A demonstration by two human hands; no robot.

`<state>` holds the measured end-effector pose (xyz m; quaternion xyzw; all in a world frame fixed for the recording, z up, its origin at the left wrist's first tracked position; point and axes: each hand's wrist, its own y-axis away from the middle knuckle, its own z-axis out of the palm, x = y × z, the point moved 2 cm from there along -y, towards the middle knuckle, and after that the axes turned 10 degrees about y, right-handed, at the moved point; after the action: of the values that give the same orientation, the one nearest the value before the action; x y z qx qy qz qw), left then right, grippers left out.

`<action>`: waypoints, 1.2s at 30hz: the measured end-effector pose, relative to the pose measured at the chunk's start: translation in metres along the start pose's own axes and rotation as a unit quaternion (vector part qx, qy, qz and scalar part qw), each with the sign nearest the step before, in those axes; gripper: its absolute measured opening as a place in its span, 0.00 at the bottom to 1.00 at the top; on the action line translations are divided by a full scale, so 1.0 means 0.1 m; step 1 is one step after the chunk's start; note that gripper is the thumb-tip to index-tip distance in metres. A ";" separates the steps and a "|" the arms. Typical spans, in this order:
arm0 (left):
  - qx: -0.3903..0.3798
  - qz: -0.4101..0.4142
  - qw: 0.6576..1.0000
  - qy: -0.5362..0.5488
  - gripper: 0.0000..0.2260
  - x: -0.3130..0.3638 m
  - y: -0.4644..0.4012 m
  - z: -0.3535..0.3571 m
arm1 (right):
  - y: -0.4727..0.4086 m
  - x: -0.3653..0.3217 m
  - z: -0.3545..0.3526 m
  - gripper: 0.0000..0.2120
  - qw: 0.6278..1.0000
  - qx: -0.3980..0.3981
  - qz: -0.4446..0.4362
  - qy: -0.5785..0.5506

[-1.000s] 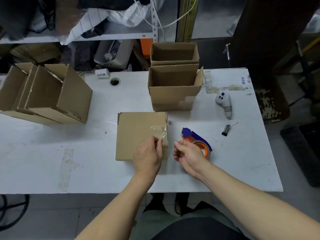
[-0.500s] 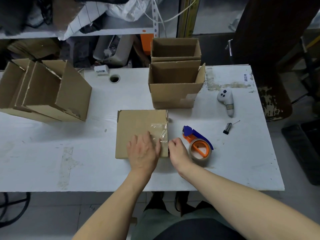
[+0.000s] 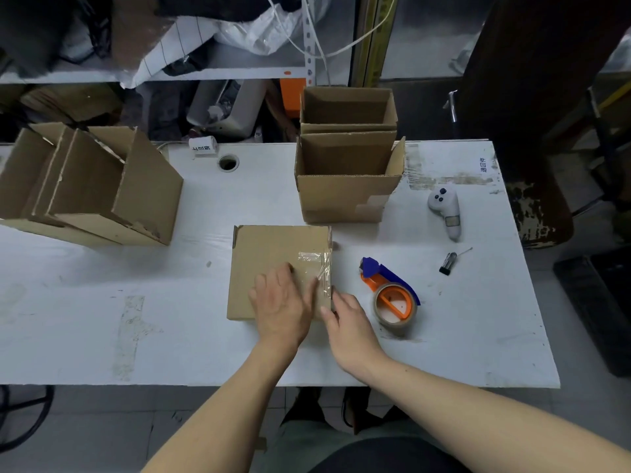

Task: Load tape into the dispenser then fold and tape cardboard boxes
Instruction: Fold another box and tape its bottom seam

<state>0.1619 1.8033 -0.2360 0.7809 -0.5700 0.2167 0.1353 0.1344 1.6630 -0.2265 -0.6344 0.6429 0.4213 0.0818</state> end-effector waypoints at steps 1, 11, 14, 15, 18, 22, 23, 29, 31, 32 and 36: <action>0.009 0.014 1.000 0.011 0.13 -0.03 -0.02 -0.02 | -0.02 0.00 -0.03 0.16 1.000 0.000 0.000 0.006; -0.071 -0.086 0.991 -0.071 0.23 0.21 -0.21 -0.09 | -0.14 -0.05 -0.20 0.14 0.995 -0.084 0.024 0.052; -0.097 -0.119 0.985 -0.076 0.27 0.27 -0.30 -0.11 | -0.17 -0.08 -0.26 0.15 0.993 -0.102 0.040 0.053; -0.112 -0.131 0.982 -0.075 0.32 0.30 -0.33 -0.11 | -0.17 -0.09 -0.26 0.15 0.992 -0.109 0.043 0.050; -0.137 -0.134 0.979 -0.074 0.32 0.33 -0.44 -0.09 | -0.21 -0.08 -0.29 0.15 0.990 -0.118 0.052 0.052; -0.161 -0.154 0.973 -0.054 0.28 0.33 -0.53 -0.08 | -0.22 -0.08 -0.30 0.13 0.989 -0.122 0.061 0.051; -0.166 -0.154 0.972 -0.056 0.31 0.35 -0.53 -0.08 | -0.22 -0.08 -0.30 0.13 0.990 -0.121 0.065 0.043; -0.161 -0.109 0.981 -0.008 0.18 0.24 -0.48 -0.20 | -0.22 -0.09 -0.33 0.20 0.992 -0.106 0.072 0.002; -0.142 -0.071 0.986 0.051 0.20 0.13 -0.35 -0.25 | -0.23 -0.10 -0.38 0.33 0.994 -0.094 0.058 -0.019; -0.139 -0.034 0.988 0.060 0.23 0.07 -0.26 -0.26 | -0.25 -0.10 -0.39 0.33 0.994 -0.093 0.040 -0.029; -0.121 0.045 0.990 0.057 0.24 -0.09 -0.01 -0.14 | -0.19 -0.06 -0.30 0.24 0.997 -0.071 0.003 0.015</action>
<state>0.1584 1.8176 -0.2281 0.7189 -0.6177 0.1960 0.2513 0.1650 1.6515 -0.2117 -0.6429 0.6144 0.4566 0.0263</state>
